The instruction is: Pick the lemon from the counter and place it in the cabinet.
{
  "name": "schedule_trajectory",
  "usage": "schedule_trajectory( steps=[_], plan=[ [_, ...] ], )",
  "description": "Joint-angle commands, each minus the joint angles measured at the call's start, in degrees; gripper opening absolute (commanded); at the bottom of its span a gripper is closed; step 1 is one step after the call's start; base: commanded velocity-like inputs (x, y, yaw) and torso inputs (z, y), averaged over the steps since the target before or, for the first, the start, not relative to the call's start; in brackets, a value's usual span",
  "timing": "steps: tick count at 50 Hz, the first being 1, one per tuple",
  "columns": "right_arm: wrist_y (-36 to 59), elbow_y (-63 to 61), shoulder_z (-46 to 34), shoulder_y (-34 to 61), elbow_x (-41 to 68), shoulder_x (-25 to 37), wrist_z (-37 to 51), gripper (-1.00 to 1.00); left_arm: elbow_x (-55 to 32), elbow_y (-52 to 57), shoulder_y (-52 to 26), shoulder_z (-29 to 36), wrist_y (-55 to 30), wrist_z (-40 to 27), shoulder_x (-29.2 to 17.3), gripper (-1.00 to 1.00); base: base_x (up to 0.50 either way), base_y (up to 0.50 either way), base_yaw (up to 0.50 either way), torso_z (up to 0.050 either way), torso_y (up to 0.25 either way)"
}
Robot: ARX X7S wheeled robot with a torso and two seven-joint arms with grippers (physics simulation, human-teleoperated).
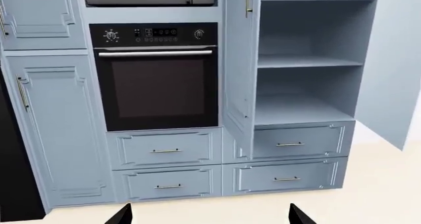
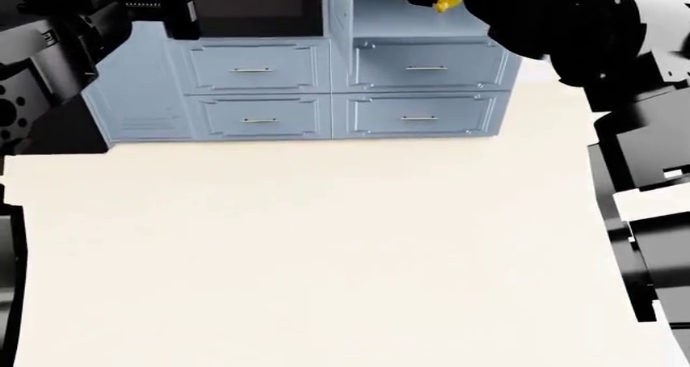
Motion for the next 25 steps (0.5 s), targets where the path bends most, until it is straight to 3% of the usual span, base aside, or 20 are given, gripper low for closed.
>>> schedule_trajectory(
  steps=[1,25],
  plan=[
    [-0.16,0.62,-0.11,0.39,-1.06,-0.23,-0.85,-1.0,-0.35,0.76,0.22,-0.19,-0.43,-0.42,-0.24,1.0,0.5,-0.01,0.0,0.0,0.0],
    [0.1,-0.01,-0.11,0.12,-0.84,-0.05,-0.5,-1.0,-1.82,3.9,1.31,-1.05,-2.27,-1.77,-1.14,1.0,0.5,-0.01,0.0,0.0,0.001]
  ],
)
